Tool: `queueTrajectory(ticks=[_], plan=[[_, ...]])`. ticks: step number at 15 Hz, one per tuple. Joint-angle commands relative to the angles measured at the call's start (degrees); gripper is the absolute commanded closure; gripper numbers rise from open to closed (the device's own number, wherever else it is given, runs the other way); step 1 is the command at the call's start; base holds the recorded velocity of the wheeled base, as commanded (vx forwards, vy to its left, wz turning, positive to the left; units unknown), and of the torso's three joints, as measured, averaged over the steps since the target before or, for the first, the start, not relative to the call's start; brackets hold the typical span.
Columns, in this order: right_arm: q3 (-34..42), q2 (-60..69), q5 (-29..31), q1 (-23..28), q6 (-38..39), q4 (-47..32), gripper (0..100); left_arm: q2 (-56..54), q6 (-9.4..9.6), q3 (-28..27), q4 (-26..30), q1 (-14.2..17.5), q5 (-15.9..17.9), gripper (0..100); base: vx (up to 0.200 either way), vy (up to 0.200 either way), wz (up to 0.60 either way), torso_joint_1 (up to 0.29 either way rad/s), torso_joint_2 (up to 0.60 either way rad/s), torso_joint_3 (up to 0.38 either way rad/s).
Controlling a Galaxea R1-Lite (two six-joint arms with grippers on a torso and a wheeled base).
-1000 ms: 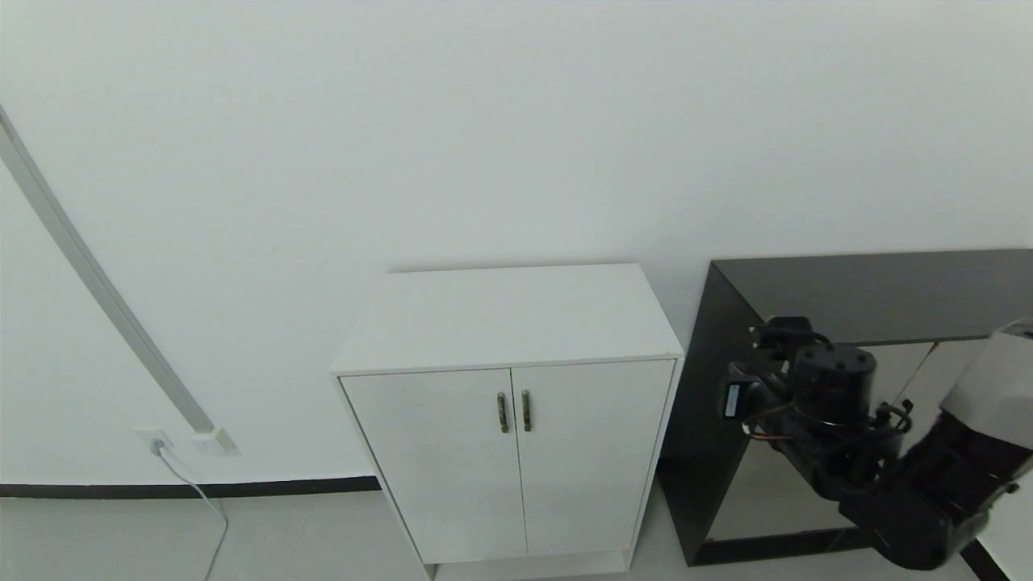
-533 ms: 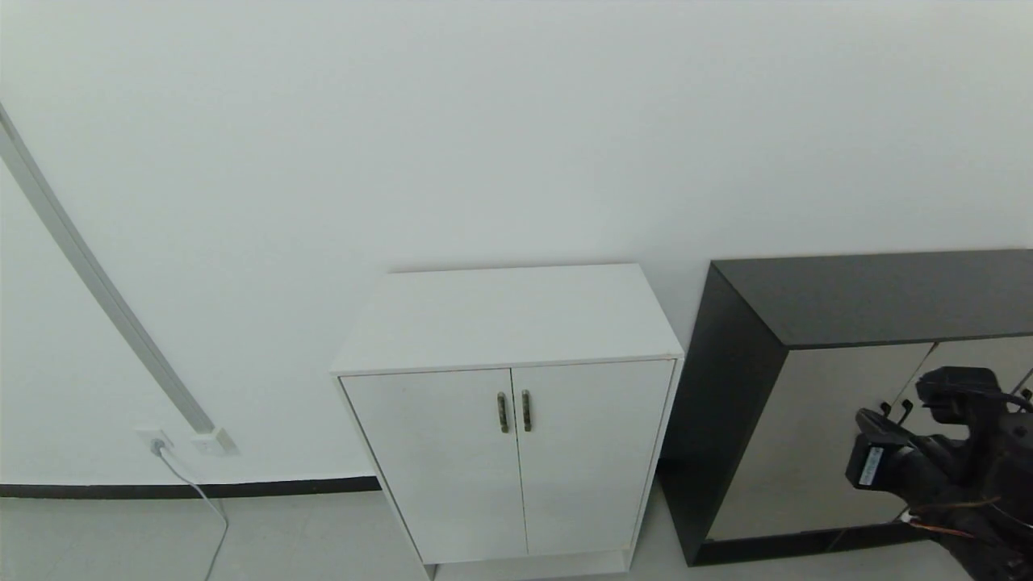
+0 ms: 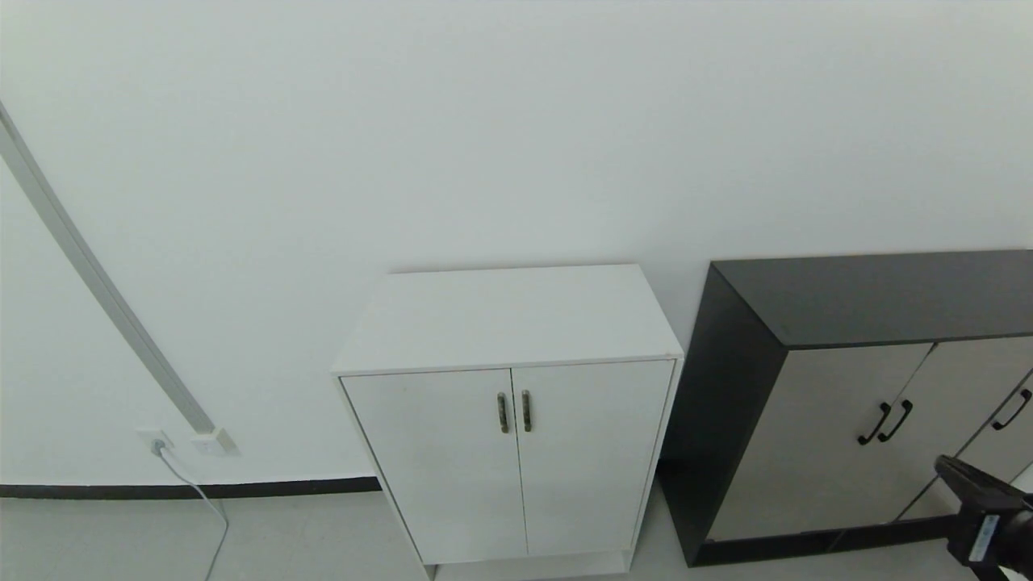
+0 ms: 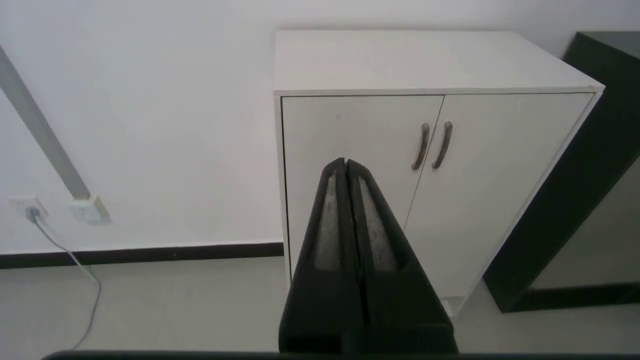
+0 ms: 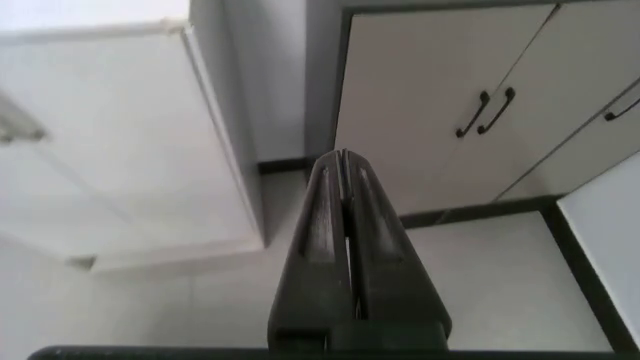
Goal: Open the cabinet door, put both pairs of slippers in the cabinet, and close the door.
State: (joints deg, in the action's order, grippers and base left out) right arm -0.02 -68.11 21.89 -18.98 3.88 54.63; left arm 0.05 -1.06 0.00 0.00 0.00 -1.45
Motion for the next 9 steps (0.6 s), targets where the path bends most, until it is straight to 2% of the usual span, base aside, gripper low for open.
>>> queueTrajectory(ticks=[1, 2, 4, 9], plan=[[0.0, 16.6, -5.3, -0.1, -0.1, -11.8, 100, 0.0, 0.01, 0.0, 0.0, 0.0, 0.0, 100, 0.0, 0.0, 0.0, 0.0, 0.0, 0.0], [-0.1, 22.9, -8.5, -0.4, -0.3, -19.4, 100, 0.0, -0.08, 0.0, 0.0, 0.0, 0.0, 100, 0.0, 0.0, 0.0, 0.0, 0.0, 0.0], [-0.7, 29.3, -10.4, -0.4, -0.8, -28.7, 100, 0.0, -0.08, 0.0, 0.0, 0.0, 0.0, 100, 0.0, 0.0, 0.0, 0.0, 0.0, 0.0], [-0.1, 38.6, -12.2, -1.2, -0.8, -43.6, 100, 0.0, -0.08, 0.0, 0.0, 0.0, 0.0, 100, 0.0, 0.0, 0.0, 0.0, 0.0, 0.0]])
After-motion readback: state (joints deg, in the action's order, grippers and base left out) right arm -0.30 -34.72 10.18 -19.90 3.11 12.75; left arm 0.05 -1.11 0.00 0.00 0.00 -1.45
